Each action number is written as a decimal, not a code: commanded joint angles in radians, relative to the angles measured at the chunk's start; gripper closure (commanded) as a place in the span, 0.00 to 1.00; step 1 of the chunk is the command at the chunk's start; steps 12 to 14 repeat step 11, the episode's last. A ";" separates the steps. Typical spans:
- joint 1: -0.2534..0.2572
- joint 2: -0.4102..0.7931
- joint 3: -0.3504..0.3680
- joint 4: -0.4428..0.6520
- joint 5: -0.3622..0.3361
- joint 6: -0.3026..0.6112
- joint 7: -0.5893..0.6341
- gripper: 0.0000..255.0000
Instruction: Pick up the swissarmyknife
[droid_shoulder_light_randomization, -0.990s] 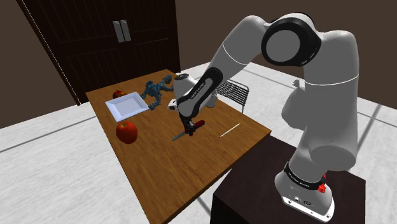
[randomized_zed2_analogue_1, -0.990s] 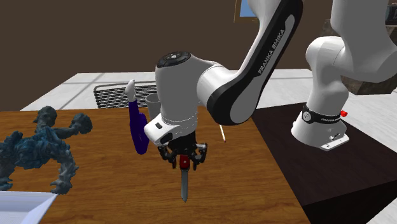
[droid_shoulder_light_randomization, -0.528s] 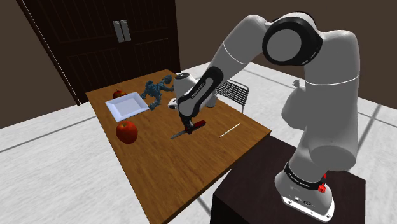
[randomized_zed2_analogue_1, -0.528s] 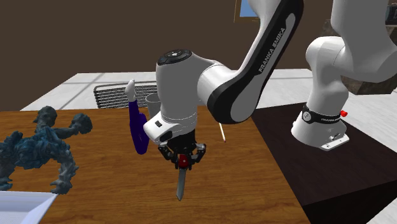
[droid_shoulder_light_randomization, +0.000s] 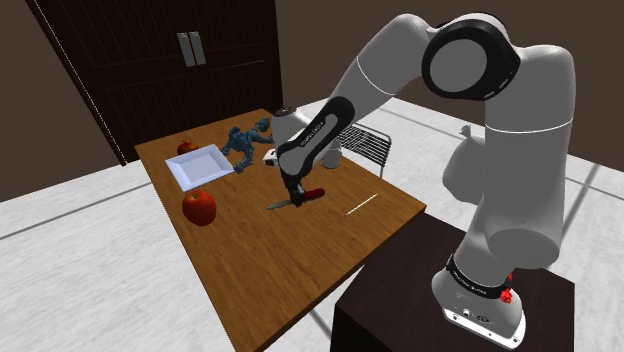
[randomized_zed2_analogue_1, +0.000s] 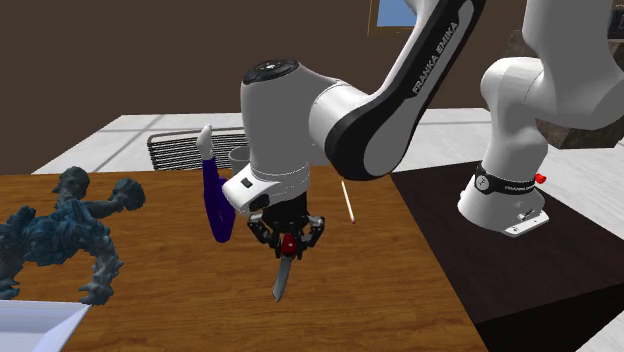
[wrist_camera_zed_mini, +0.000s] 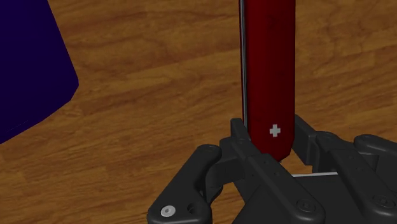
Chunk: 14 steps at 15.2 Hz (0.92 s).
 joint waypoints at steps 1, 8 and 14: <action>0.000 -0.021 0.000 0.000 0.000 -0.022 -0.001 1.00; 0.001 -0.090 0.001 0.012 0.002 -0.102 -0.004 1.00; 0.001 -0.100 0.001 0.015 0.002 -0.116 -0.005 1.00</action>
